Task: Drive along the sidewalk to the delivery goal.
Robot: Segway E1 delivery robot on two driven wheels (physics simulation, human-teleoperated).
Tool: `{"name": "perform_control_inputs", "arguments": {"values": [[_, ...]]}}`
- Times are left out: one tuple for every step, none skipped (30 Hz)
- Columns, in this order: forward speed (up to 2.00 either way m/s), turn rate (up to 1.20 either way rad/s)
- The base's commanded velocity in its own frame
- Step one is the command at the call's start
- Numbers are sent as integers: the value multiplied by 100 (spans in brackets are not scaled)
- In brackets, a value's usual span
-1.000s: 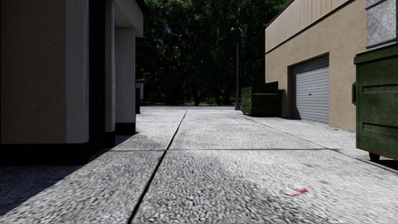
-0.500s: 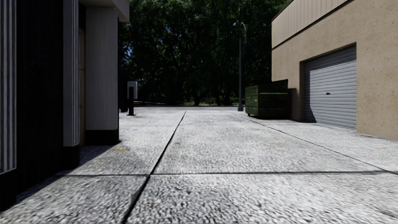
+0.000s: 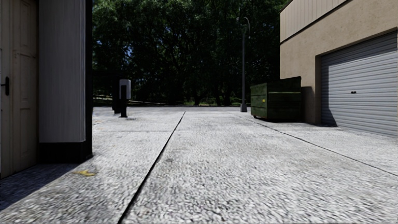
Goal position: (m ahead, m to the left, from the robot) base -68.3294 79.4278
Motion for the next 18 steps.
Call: {"name": "perform_control_inputs", "arguments": {"values": [[200,0],[200,0],[200,0],[200,0],[200,0],[200,0],[200,0],[200,0],[200,0],[200,0],[200,0],[200,0],[200,0],[200,0],[200,0],[200,0],[200,0],[200,0]]}}
